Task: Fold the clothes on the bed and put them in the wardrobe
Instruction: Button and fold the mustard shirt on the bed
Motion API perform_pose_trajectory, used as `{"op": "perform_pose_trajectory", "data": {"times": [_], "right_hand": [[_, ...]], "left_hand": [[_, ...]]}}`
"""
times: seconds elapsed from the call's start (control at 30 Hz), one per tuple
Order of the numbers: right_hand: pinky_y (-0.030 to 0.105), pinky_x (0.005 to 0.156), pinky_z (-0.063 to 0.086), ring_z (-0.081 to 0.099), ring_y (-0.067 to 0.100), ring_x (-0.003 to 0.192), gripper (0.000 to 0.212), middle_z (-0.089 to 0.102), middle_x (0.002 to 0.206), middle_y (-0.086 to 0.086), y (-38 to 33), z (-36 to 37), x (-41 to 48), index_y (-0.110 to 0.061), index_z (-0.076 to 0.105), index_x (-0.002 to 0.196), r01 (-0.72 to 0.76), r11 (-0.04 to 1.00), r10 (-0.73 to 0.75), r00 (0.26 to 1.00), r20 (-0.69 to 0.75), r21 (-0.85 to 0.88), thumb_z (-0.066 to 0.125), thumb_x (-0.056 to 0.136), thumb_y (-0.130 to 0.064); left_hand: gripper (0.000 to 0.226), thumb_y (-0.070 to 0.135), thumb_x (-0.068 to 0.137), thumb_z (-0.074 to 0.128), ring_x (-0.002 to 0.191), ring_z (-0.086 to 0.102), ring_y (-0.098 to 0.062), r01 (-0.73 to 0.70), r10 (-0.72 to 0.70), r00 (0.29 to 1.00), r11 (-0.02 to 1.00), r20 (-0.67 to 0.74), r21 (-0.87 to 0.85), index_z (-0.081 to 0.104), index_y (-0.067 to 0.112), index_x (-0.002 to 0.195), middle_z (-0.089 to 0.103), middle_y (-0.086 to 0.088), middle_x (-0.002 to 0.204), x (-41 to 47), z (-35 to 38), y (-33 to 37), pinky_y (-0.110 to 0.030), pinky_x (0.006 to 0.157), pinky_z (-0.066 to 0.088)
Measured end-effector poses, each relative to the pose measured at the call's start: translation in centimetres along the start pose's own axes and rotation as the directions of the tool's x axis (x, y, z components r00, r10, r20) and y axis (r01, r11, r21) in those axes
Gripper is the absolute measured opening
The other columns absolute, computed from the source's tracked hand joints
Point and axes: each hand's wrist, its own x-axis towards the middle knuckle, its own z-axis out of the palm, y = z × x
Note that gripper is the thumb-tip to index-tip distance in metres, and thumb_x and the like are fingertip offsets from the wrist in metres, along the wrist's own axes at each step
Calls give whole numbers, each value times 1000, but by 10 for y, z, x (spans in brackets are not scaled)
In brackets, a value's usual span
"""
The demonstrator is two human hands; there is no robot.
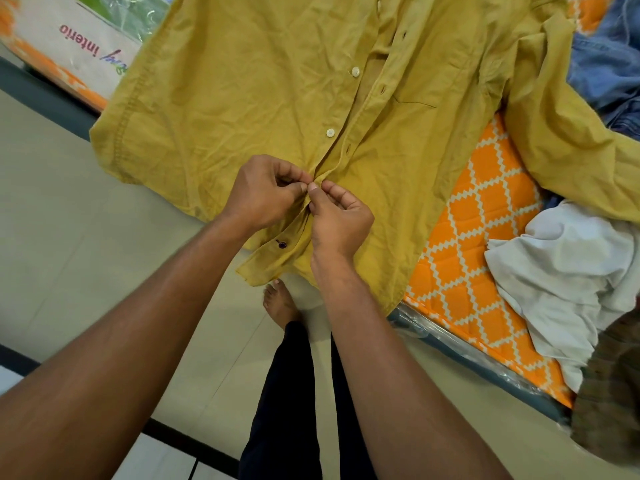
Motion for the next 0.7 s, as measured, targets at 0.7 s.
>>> {"op": "perform_pose_trajectory", "data": {"times": [0.7], "right_hand": [[26, 77, 61, 73, 16, 79, 22, 77, 84, 9, 4, -17, 9, -2, 75, 96, -17, 995, -11, 965, 263, 103, 75, 81, 14]], "left_hand": [[11, 11, 92, 72, 76, 70, -5, 30, -21, 994, 995, 103, -90, 77, 18, 99, 76, 2, 88, 6, -9, -3, -23, 74, 59]]}}
